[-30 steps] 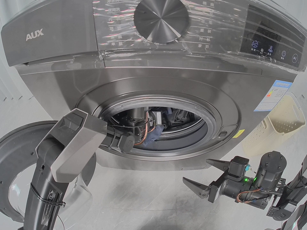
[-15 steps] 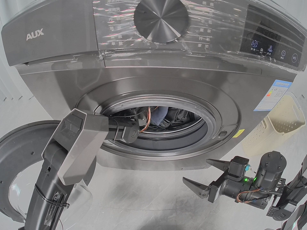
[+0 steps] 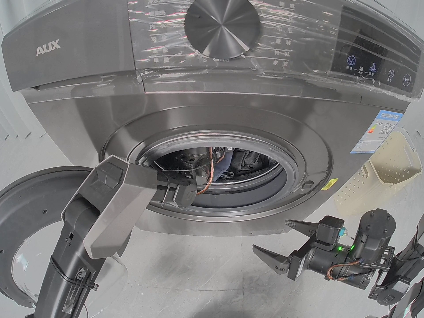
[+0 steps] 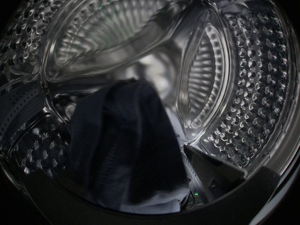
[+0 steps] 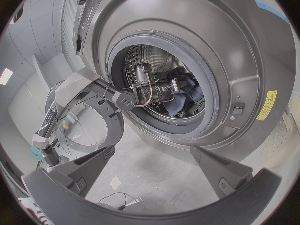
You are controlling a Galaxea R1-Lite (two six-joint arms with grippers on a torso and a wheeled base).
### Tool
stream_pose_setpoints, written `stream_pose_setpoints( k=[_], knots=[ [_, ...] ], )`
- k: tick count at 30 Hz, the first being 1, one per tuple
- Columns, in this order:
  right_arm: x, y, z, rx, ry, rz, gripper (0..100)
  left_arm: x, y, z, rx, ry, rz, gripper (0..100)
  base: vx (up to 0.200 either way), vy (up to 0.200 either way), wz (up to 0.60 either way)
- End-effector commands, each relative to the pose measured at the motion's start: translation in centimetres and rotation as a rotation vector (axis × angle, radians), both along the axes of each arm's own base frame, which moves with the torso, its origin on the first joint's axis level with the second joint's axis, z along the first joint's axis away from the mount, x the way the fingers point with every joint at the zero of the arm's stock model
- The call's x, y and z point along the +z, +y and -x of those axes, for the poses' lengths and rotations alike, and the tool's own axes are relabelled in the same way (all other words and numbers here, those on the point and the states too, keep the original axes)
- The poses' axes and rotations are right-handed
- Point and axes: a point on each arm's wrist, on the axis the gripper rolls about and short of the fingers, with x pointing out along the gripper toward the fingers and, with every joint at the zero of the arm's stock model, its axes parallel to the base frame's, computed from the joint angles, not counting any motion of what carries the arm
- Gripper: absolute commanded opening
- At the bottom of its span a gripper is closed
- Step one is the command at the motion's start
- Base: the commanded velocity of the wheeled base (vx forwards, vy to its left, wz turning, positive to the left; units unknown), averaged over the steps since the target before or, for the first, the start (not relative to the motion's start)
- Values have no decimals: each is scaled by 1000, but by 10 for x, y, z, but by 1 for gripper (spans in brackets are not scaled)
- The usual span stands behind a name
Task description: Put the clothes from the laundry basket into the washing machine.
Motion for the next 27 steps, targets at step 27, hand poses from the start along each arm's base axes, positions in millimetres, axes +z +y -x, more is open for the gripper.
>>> stream_pose_setpoints(
  k=[27],
  knots=[
    [16, -45, 15, -100, -45, -26, 100, -13, 76, 267, -360, 69, -225, 100, 0, 0, 0]
  ],
)
